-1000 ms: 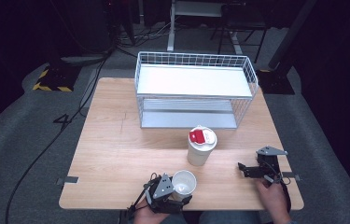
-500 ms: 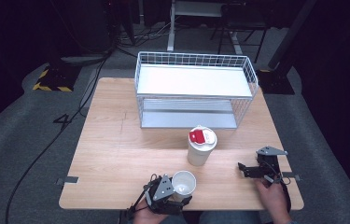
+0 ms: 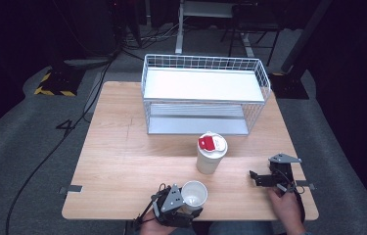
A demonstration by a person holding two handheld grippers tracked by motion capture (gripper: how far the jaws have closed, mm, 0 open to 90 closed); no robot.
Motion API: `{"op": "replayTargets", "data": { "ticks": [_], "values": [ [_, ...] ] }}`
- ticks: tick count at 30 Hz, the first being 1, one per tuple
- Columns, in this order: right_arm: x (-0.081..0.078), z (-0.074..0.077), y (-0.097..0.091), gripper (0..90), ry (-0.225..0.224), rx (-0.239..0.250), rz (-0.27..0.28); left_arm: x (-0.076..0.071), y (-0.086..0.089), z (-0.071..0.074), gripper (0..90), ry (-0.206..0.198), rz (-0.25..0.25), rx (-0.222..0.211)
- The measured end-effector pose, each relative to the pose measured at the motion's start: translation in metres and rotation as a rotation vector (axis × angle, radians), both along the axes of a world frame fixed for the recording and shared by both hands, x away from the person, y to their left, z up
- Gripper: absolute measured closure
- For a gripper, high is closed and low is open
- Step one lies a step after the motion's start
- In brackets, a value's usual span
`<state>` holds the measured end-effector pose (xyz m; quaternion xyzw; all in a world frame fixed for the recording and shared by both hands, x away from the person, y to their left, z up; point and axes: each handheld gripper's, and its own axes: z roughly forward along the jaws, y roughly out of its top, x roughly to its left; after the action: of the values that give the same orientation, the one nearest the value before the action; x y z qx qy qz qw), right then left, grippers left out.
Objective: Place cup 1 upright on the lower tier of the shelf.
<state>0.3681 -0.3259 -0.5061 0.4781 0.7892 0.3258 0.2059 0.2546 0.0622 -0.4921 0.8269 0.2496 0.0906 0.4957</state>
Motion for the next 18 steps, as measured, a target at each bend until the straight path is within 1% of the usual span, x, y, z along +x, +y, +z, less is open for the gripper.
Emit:
{"op": "replayTargets", "data": {
  "ticks": [1, 5, 7, 8, 9, 16, 18],
  "values": [
    [0.000, 0.000, 0.000, 0.5, 0.000, 0.001, -0.001, -0.001, 0.000, 0.001, 22.7, 0.004, 0.000, -0.004],
    [0.000, 0.000, 0.000, 0.6, 0.000, 0.000, 0.000, -0.003, 0.003, 0.005, 22.8, 0.000, 0.009, -0.009],
    [0.000, 0.000, 0.000, 0.5, 0.000, 0.000, 0.000, -0.004, 0.008, 0.009, 22.8, 0.004, 0.017, -0.030],
    [0.000, 0.000, 0.000, 0.5, 0.000, 0.000, 0.000, -0.004, 0.008, 0.009, 22.8, 0.004, 0.017, -0.030],
    [0.000, 0.000, 0.000, 0.5, -0.002, -0.001, -0.003, -0.006, 0.011, 0.012, 22.8, 0.001, 0.023, -0.036],
    [0.000, 0.000, 0.001, 0.5, 0.000, 0.000, -0.004, -0.009, 0.018, 0.021, 22.8, 0.005, 0.045, -0.037],
    [0.000, 0.000, 0.001, 0.5, 0.000, 0.000, -0.004, -0.010, 0.021, 0.026, 22.9, 0.003, 0.049, -0.040]
  ]
}}
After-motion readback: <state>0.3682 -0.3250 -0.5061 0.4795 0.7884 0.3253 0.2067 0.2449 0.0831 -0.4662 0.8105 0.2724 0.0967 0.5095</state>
